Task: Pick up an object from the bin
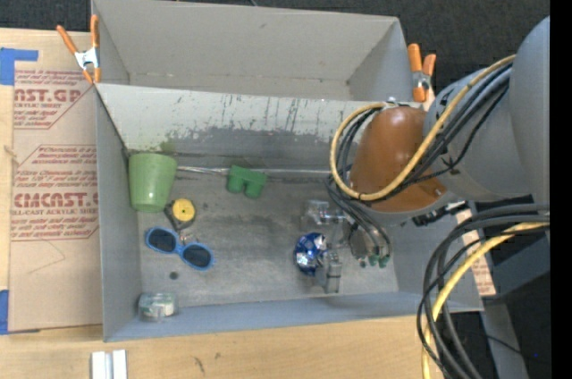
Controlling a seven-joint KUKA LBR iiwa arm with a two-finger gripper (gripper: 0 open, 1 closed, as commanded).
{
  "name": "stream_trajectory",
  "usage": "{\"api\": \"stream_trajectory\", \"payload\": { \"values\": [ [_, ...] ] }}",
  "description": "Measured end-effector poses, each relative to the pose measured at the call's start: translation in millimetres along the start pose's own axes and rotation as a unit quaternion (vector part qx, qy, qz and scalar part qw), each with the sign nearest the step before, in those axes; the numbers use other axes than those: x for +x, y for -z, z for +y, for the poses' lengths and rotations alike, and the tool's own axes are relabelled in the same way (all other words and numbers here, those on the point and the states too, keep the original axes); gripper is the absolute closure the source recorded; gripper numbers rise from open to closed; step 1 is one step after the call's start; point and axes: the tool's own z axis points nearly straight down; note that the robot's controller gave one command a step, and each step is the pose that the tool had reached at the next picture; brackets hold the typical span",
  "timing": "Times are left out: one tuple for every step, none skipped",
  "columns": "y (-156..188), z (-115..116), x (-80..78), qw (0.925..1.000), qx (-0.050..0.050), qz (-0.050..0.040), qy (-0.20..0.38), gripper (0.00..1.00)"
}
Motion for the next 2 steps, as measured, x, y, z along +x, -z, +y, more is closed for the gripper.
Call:
{"api": "stream_trajectory", "payload": {
  "values": [
    [2.5, 0.8, -3.4, 1.0, 0.0, -0.0079, 0.0, 1.0],
    [2.8, -92.5, 2.0, 0.9963, 0.003, -0.0086, 0.085, 1.0]
  ]
}}
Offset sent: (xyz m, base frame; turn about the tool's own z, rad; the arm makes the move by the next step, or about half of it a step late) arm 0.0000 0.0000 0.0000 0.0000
